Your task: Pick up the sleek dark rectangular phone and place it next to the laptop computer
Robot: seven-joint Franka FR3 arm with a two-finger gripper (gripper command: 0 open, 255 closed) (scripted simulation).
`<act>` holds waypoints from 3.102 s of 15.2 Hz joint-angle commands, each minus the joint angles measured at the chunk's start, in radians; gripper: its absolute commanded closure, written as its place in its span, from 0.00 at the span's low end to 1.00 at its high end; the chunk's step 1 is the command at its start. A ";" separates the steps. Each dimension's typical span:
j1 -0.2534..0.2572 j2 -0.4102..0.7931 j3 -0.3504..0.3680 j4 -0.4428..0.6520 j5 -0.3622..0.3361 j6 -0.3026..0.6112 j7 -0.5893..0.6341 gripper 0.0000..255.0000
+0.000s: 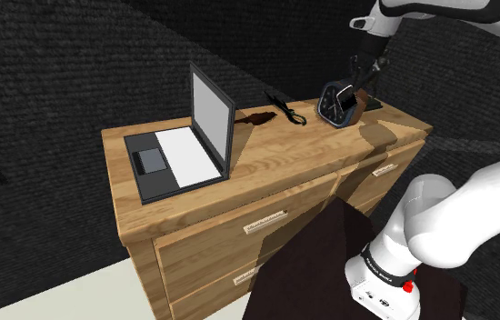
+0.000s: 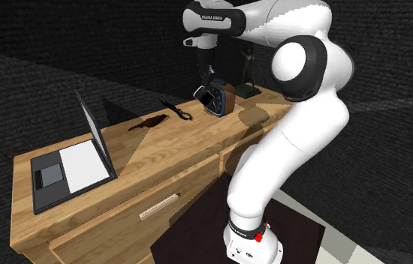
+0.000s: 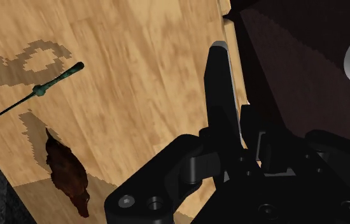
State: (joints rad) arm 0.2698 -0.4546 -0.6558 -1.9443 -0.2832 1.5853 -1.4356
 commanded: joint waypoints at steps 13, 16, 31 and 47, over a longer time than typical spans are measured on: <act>0.026 0.060 0.024 0.214 0.039 -0.164 -0.004 1.00; 0.041 0.049 0.085 0.189 0.053 -0.164 0.075 1.00; 0.150 0.145 0.319 0.217 0.166 -0.147 0.416 1.00; 0.227 0.285 0.426 0.259 0.229 -0.064 0.601 1.00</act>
State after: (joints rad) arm 0.4969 -0.1668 -0.2301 -1.6683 -0.0539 1.5071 -0.8352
